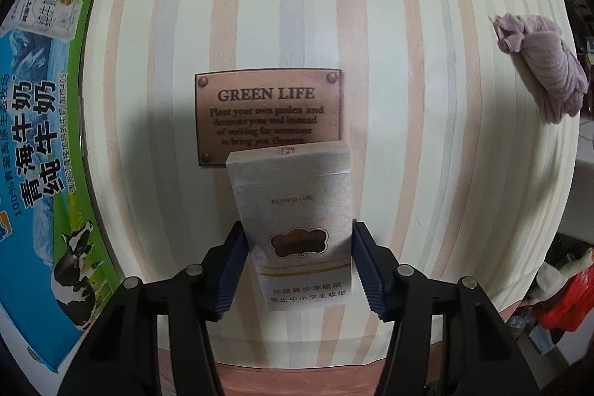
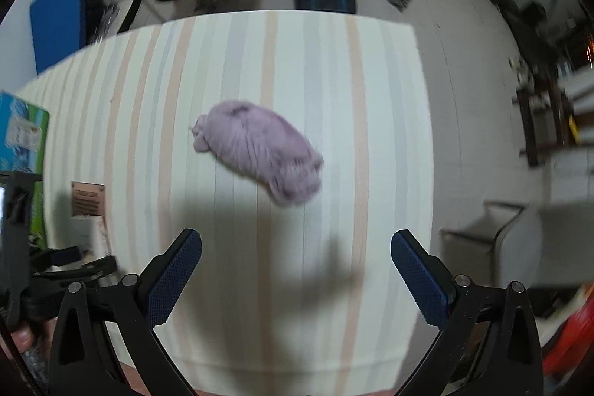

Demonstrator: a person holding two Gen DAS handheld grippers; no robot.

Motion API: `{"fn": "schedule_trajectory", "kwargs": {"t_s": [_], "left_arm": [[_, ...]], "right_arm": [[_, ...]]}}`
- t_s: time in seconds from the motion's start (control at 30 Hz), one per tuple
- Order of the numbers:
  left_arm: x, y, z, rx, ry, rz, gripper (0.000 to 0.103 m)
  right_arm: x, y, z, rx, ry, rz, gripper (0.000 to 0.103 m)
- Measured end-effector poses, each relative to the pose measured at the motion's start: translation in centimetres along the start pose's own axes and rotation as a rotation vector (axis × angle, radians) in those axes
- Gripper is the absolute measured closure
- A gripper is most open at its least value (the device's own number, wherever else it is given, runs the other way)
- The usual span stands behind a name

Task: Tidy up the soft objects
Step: 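Grasp the white box with left tool while right tool grasps lilac towel, then place white box and lilac towel into the box front row and release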

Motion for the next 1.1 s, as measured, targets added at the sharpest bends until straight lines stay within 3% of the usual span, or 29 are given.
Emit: {"fn": "schedule_trajectory", "kwargs": {"t_s": [0.3, 0.47, 0.5, 0.57, 0.67, 0.87, 0.93, 1.1], "left_arm": [[-1.4, -3.2, 0.6, -0.012, -0.029, -0.043, 0.051], [-1.1, -3.4, 0.9, -0.027, -0.037, -0.033, 0.051], [-1.1, -3.5, 0.9, -0.026, -0.034, -0.036, 0.051], [-1.0, -3.7, 1.0, -0.031, -0.032, -0.042, 0.051], [-1.0, -4.3, 1.1, -0.034, -0.028, -0.062, 0.051], [-2.4, -8.1, 1.3, -0.078, -0.003, -0.144, 0.051], [-3.2, -10.5, 1.7, -0.104, 0.012, -0.187, 0.051], [-4.7, -17.4, 5.5, -0.159, 0.024, -0.288, 0.051]], "right_arm": [[5.6, 3.3, 3.3, -0.089, -0.335, 0.032, 0.0], [6.7, 6.5, 3.9, -0.064, -0.379, 0.132, 0.002], [6.9, 7.0, 3.8, -0.056, -0.366, 0.148, 0.005], [6.8, 7.8, 4.1, -0.022, -0.339, 0.158, 0.036], [6.7, 8.0, 4.2, 0.034, -0.26, 0.16, 0.049], [4.2, 6.9, 4.3, 0.13, -0.037, 0.214, 0.052], [3.1, 4.9, 5.4, 0.219, 0.028, 0.198, 0.052], [0.3, -1.1, 9.4, 0.346, 0.106, 0.136, 0.052]]}}
Point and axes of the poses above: each gripper's, at about its wrist camera, not at the fingertips, and y roughly the way its jaws point, z to its left, x to its top, the point moved 7 cm from there along y, roughly the way its jaws point, and after that the axes turned 3 degrees about -z, right-handed, at the moved point
